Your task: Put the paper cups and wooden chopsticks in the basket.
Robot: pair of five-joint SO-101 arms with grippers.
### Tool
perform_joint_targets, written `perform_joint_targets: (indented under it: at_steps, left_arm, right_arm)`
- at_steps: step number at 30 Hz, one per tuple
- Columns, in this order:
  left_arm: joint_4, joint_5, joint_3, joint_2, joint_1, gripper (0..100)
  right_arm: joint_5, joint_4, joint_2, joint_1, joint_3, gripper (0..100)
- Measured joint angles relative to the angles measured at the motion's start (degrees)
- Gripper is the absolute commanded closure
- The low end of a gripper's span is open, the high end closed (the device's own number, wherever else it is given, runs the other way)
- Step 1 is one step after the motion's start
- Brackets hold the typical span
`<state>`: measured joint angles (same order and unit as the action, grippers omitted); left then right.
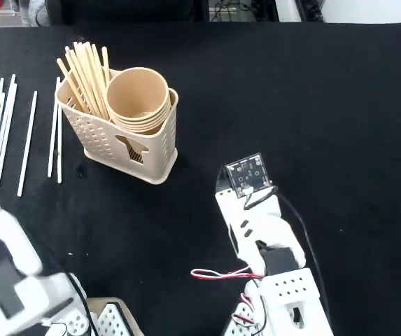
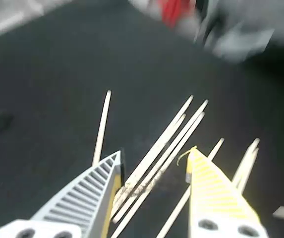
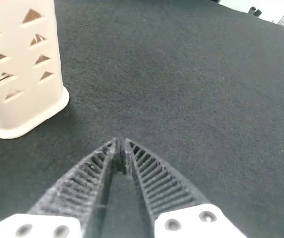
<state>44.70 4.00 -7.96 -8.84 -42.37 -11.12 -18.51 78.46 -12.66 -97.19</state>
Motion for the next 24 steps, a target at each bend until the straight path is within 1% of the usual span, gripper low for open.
perform_joint_targets:
  at_steps: [4,9,12,15,17,19,22,24]
  left_arm:
    - [13.01,-8.26,15.74,16.7,0.18,78]
    - [31.03,-15.3,42.81,38.95,0.26,78]
    - [38.51,-18.02,60.31,51.25,1.58,78]
    - [43.52,-21.45,76.57,62.59,2.64,78]
    - [44.75,-23.74,85.45,69.01,3.34,78]
    - [43.78,-24.62,90.99,74.29,3.78,78]
    - [39.47,-25.23,92.48,78.33,3.96,78]
    - [35.16,-25.32,92.48,78.95,3.6,78]
  right_arm:
    - [0.0,0.0,0.0,0.0,0.0,98.2]
    - [0.0,0.0,0.0,0.0,0.0,98.2]
    - [0.0,0.0,0.0,0.0,0.0,98.2]
    - [0.0,0.0,0.0,0.0,0.0,98.2]
    - [0.0,0.0,0.0,0.0,0.0,98.2]
    - [0.0,0.0,0.0,0.0,0.0,98.2]
    - [0.0,0.0,0.0,0.0,0.0,98.2]
    - [0.0,0.0,0.0,0.0,0.0,98.2]
